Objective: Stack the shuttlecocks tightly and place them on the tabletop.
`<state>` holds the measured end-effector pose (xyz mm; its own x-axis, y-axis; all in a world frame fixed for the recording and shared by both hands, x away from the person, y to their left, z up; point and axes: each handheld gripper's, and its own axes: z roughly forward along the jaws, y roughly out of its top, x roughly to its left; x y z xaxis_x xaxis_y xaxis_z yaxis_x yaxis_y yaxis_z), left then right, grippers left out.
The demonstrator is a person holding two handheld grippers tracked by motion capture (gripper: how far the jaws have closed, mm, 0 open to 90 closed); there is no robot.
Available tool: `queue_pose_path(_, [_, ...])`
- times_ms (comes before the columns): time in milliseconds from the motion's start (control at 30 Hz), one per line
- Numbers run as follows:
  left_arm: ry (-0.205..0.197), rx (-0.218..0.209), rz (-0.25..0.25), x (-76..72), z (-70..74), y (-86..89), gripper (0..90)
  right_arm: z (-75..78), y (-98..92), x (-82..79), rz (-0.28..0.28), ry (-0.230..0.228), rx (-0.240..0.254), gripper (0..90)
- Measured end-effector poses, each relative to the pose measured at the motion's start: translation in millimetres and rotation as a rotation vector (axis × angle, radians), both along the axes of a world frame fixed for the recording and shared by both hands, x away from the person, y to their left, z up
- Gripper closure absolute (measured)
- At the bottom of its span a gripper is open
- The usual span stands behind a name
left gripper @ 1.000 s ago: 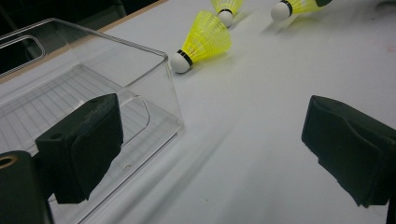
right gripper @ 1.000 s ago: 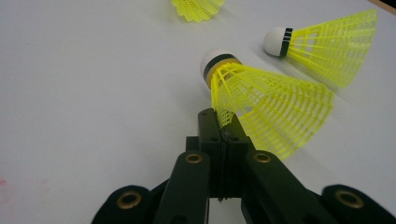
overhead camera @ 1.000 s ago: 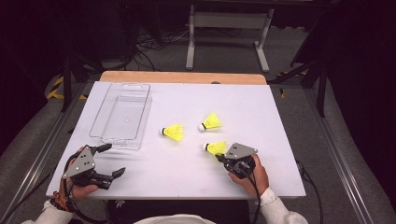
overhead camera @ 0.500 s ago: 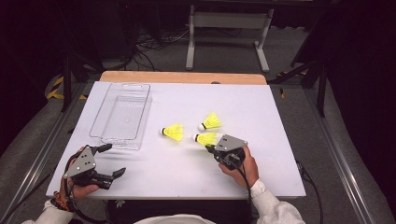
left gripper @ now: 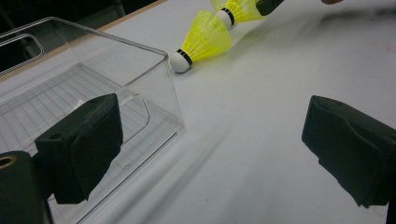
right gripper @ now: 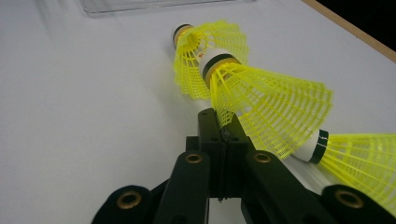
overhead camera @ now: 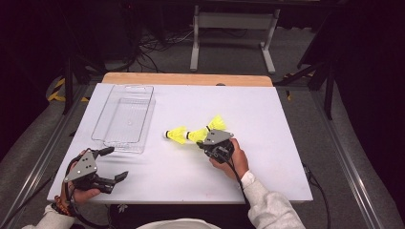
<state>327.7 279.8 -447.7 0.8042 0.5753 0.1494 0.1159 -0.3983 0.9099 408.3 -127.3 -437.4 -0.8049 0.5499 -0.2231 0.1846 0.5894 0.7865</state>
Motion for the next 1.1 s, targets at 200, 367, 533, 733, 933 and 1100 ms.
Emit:
queue_pose_path(200, [0.003, -0.001, 0.000, 0.1, -0.3, -0.6, 6.4, -0.7, 9.8, 4.3, 0.025, 0.002, 0.003, 90.0])
queue_pose_path(367, [0.001, 0.000, 0.001, 0.3, -0.2, 0.2, 6.4, -1.3, 16.7, 8.7, 0.031, -0.005, -0.011, 90.0])
queue_pose_path(533, [0.002, -0.001, -0.001, 0.1, -0.3, 0.3, 6.4, -5.3, 23.9, 15.8, 0.037, 0.012, -0.006, 90.0])
queue_pose_path(733, [0.002, 0.000, -0.002, 0.2, -0.3, 0.4, 6.4, -8.8, 32.9, 19.2, 0.053, 0.022, -0.018, 90.0])
queue_pose_path(933, [0.002, 0.000, -0.002, 0.2, -0.3, 0.5, 6.4, -14.8, 39.5, 22.6, 0.060, 0.037, -0.034, 88.5])
queue_pose_path(1100, [0.000, 0.001, -0.003, -0.2, 0.0, 0.5, 6.4, -15.9, 36.4, 24.6, 0.034, 0.047, -0.028, 77.5])
